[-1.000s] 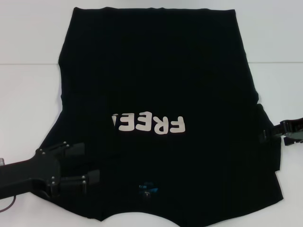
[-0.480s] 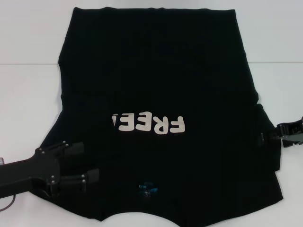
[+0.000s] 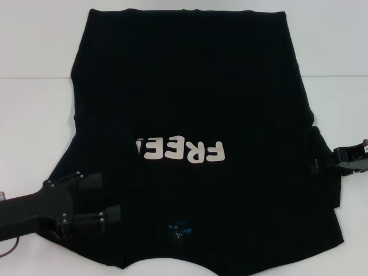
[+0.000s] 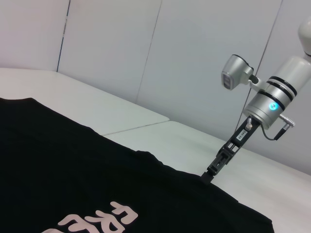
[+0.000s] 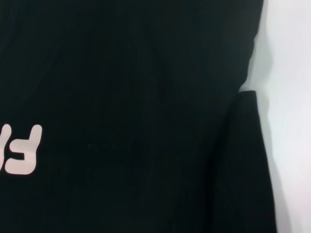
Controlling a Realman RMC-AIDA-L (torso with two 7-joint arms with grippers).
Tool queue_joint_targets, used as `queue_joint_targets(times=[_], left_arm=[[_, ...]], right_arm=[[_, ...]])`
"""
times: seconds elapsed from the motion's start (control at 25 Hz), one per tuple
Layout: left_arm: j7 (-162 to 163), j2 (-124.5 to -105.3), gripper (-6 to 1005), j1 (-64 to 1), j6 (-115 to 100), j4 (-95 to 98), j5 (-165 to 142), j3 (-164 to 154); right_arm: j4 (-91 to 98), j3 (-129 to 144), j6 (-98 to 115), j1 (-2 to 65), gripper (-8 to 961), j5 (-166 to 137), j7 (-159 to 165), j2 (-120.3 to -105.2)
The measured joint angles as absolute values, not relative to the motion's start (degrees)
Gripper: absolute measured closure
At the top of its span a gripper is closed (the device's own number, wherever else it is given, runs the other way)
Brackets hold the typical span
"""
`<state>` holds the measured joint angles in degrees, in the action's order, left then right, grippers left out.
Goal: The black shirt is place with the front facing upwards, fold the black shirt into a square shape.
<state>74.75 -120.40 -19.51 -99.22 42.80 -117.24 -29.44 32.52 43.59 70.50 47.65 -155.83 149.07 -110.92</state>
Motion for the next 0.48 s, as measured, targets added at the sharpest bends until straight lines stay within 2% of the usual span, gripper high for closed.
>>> queue_joint_targets(times=[0.48], left_arm=[[75.34, -120.35, 49, -19.67, -99.18, 42.81, -117.24, -29.44]], right_arm=[[32.52, 43.68, 70.13, 47.65, 38, -155.83, 148.94, -111.30]])
